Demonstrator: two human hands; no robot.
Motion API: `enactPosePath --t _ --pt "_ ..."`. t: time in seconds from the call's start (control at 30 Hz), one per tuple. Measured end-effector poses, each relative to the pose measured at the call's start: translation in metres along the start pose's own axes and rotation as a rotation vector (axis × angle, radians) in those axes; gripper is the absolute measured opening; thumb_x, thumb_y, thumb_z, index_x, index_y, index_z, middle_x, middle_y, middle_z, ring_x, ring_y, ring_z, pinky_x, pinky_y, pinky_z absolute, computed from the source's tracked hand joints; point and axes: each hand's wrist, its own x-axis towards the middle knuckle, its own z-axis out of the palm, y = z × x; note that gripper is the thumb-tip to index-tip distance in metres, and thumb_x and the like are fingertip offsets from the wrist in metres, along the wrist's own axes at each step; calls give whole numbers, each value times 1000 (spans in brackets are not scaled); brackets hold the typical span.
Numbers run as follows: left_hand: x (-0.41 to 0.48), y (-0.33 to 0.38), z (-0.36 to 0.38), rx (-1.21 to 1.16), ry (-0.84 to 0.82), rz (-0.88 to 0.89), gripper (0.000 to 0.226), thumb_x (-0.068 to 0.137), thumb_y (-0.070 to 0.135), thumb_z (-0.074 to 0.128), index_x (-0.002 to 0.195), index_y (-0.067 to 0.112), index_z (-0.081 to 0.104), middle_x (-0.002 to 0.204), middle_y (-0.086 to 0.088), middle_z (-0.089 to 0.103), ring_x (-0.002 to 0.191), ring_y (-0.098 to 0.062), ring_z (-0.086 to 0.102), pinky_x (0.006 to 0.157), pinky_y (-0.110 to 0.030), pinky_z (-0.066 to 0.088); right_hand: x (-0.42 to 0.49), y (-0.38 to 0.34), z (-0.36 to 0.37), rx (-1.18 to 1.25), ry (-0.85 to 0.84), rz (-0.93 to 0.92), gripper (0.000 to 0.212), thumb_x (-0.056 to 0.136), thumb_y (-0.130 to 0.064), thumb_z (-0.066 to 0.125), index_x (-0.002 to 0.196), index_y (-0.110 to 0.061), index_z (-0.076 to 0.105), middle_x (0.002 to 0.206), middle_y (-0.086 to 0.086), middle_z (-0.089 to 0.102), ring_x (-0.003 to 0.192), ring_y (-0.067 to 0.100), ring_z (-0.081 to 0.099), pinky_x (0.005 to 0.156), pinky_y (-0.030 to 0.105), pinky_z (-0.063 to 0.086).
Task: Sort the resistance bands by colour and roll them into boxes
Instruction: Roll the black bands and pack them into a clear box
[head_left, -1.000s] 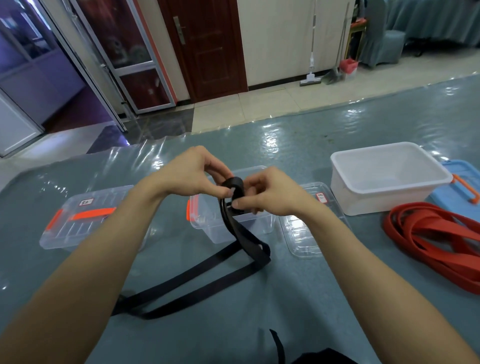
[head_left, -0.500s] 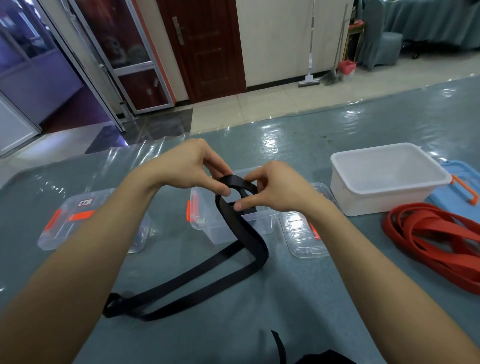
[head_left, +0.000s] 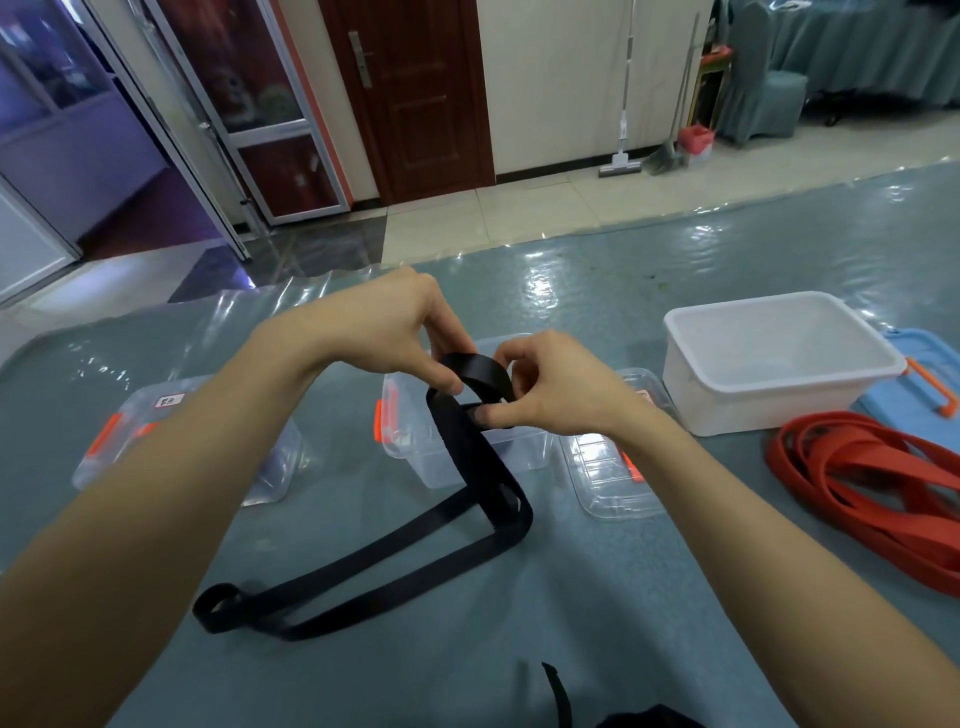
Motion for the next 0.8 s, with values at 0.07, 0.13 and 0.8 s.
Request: enactPosePath --t 0.07,0.13,0.8 --pt "1 -1 4 58 -38 -27 27 82 39 92 108 40 86 82 28 78 85 9 71 74 -10 45 0 2 -2 -96 38 -14 21 73 -40 87 86 -31 73 59 -10 65 50 5 54 53 23 43" --pt "1 -4 12 83 -57 -48 24 82 40 91 106 41 86 81 29 77 84 9 70 74 -15 48 1 3 -5 -120 31 -18 19 74 -38 83 90 -29 77 61 -8 68 51 6 54 57 27 46" --pt "-17 -17 77 -736 415 -11 47 72 33 97 117 25 84 106 3 85 107 -15 81 96 -21 60 1 -1 25 959 196 61 19 86 -3 67 105 2 66 56 3 62 54 26 61 60 34 50"
